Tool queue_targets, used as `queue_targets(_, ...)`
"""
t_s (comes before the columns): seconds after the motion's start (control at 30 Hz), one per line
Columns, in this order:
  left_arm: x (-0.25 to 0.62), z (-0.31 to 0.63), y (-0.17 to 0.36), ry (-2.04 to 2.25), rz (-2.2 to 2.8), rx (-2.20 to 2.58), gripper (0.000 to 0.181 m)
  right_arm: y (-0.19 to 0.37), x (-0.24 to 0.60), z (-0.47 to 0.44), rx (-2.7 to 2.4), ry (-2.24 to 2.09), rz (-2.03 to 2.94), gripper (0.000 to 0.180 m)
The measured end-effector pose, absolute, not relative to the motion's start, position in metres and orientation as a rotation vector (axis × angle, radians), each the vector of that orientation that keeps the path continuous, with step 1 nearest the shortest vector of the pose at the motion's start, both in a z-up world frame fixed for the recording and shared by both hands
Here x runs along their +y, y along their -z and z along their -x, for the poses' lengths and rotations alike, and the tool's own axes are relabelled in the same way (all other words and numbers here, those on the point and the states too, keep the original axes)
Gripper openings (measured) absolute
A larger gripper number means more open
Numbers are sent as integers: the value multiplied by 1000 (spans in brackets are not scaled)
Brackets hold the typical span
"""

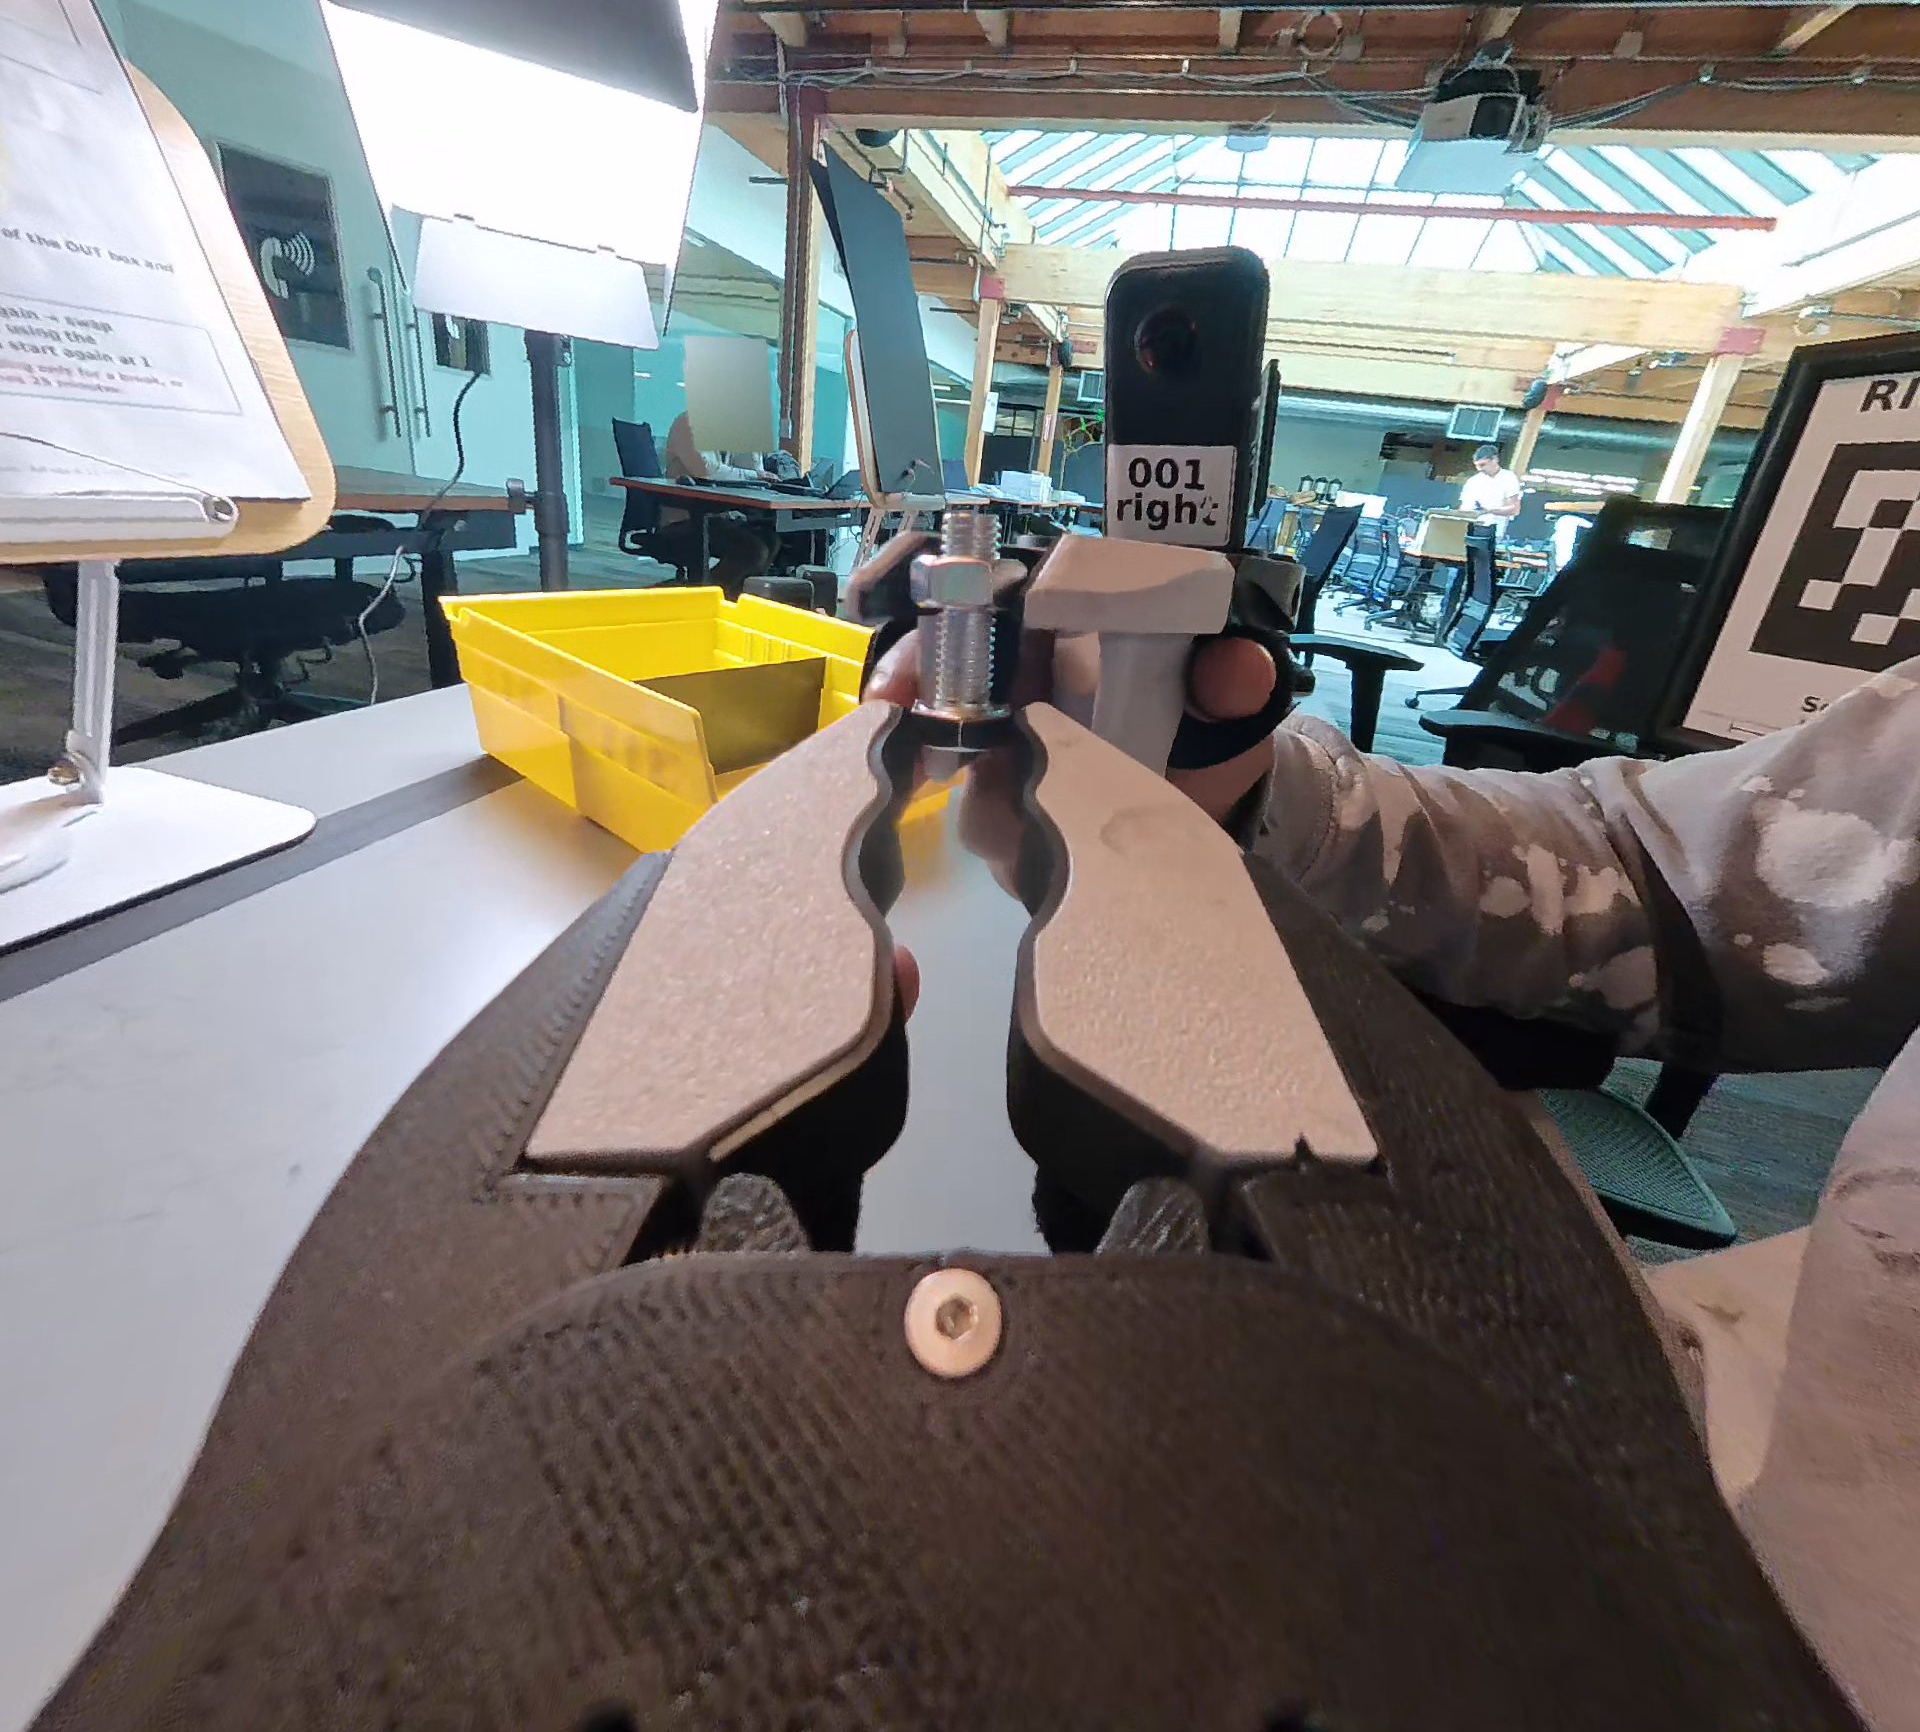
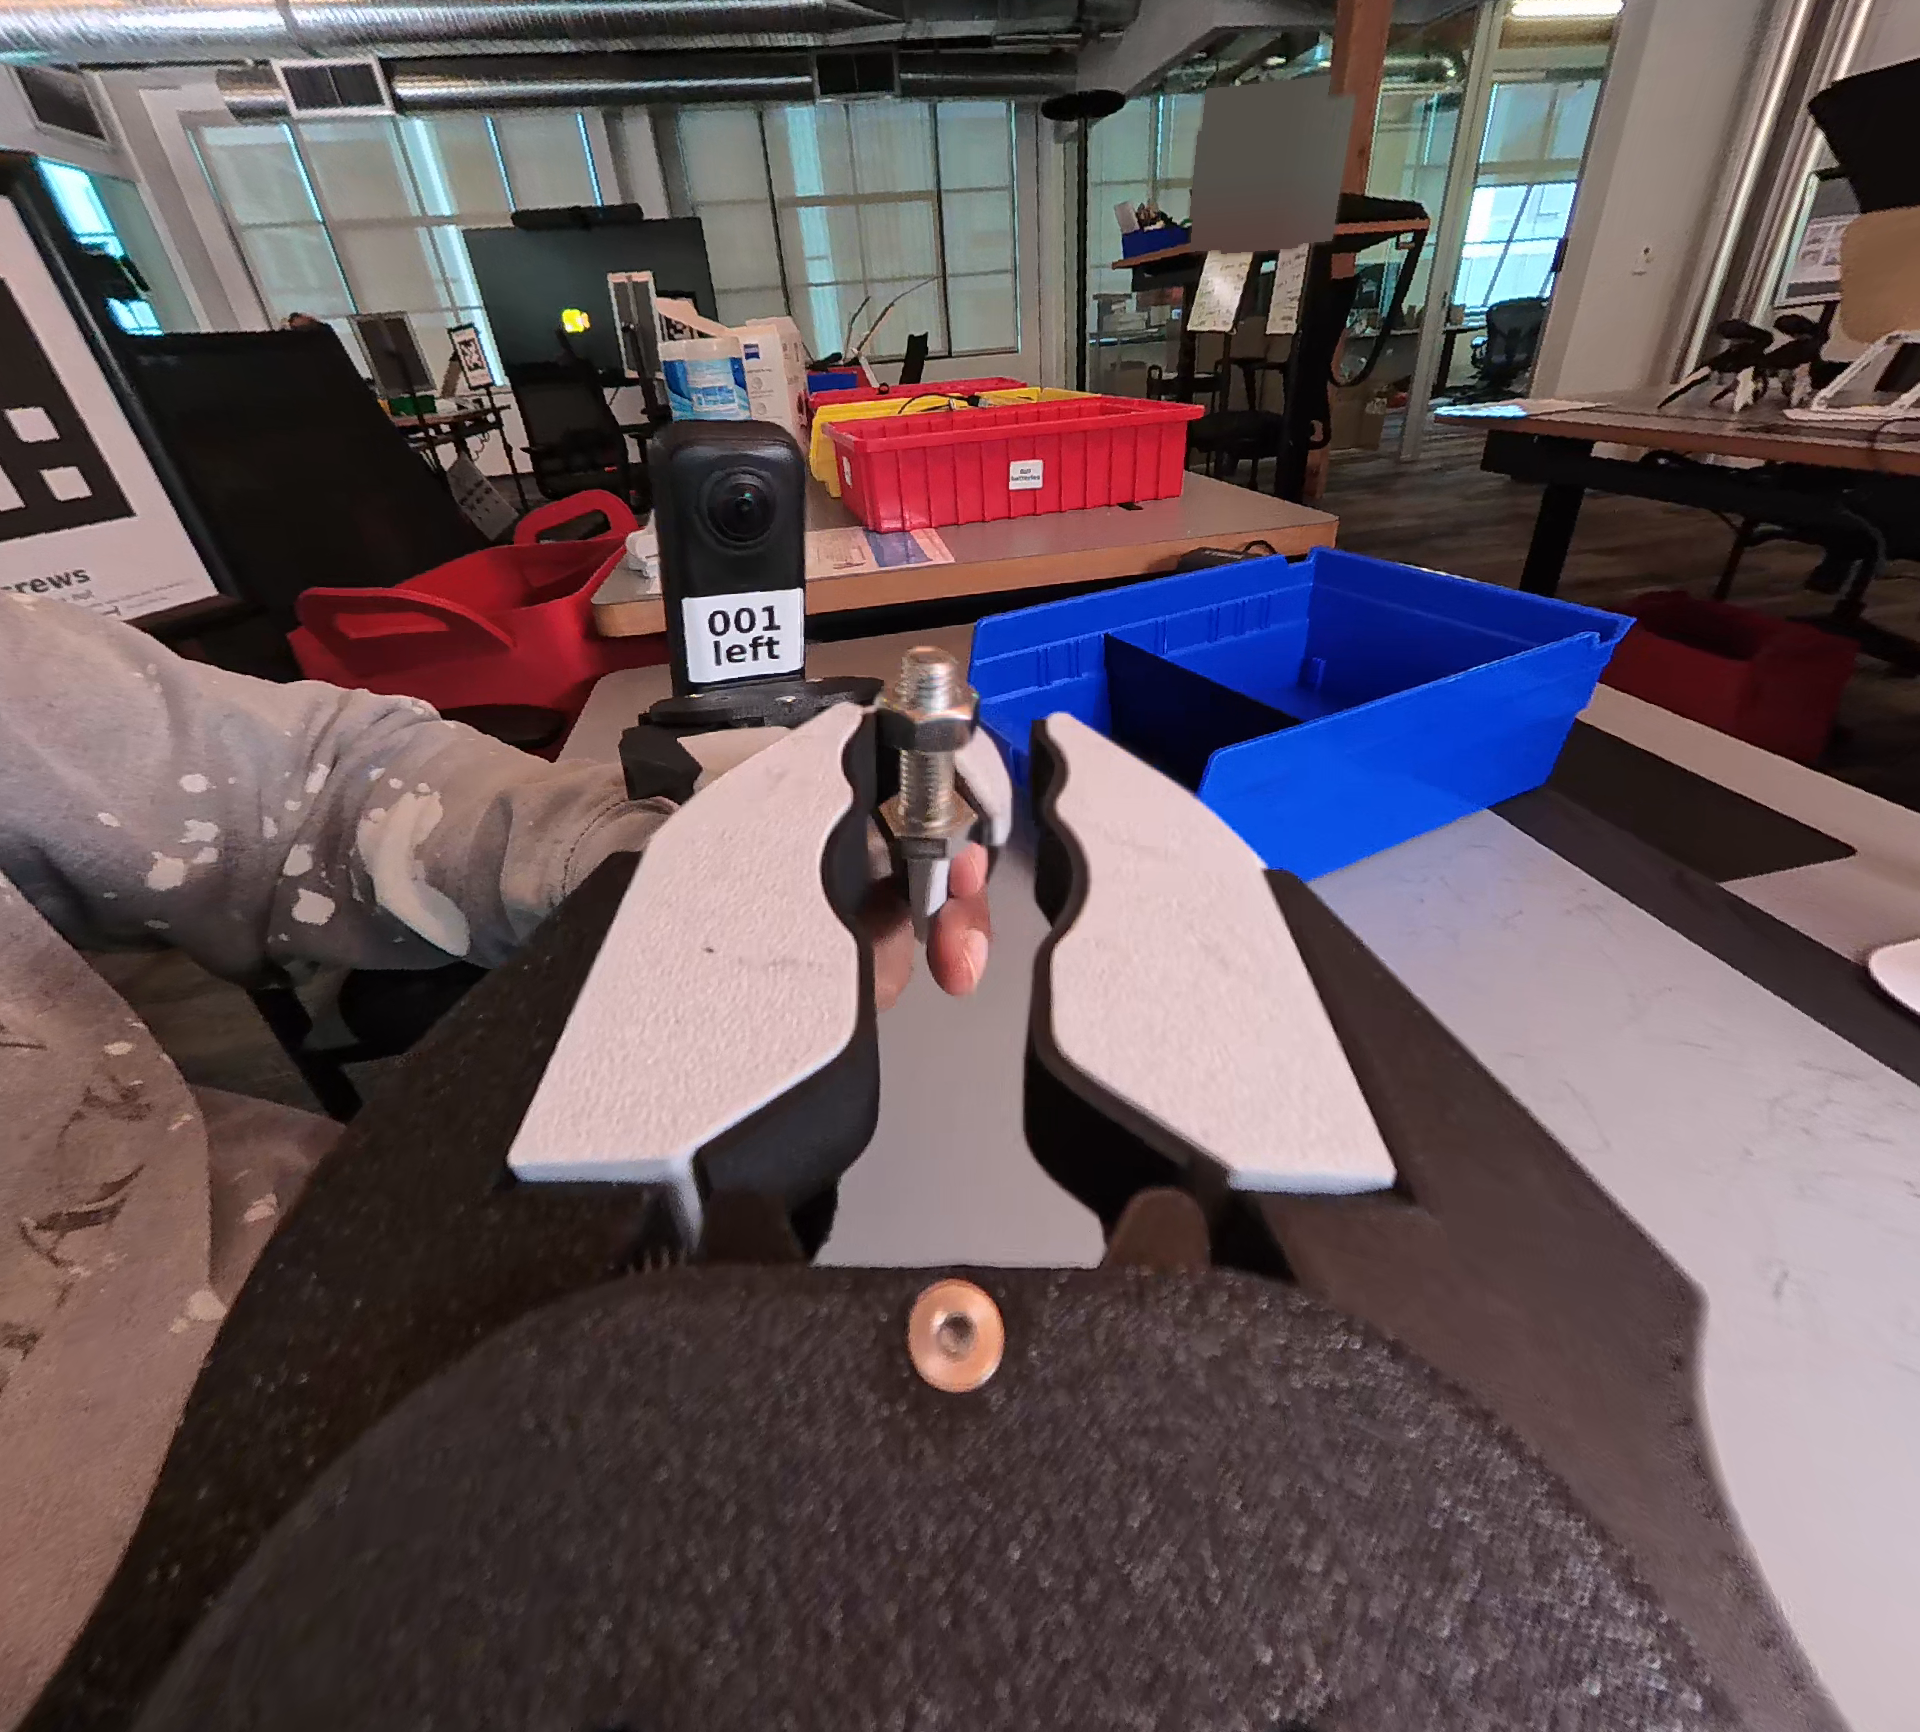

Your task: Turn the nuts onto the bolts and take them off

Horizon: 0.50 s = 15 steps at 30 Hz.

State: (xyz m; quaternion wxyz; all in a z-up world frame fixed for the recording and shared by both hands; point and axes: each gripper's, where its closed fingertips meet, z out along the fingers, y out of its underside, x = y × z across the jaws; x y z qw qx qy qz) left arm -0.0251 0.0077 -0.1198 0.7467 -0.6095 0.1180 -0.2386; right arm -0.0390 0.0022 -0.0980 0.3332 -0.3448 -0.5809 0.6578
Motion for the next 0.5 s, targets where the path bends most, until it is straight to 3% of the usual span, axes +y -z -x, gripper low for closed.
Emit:
queue_targets(0.1, 6, 28, 115, 519, 1305, 244, 18, 95, 10, 39, -1491, -1732, 911, 29)
queue_targets(0.13, 4, 30, 112, 533, 1283, 239, 18, 93, 20, 40, -1436, -1720, 945, 12)
queue_targets(0.2, 2, 32, 109, 516, 1278, 243, 18, 88, 39, 41, -1335, -1715, 976, 6)
queue_targets(0.37, 4, 32, 111, 510, 1288, 238, 18, 90, 16, 40, -1401, -1746, 936, 28)
queue_targets(0.5, 4, 30, 112, 493, 1291, 245, 18, 89, 6, 42, -1427, -1748, 922, 33)
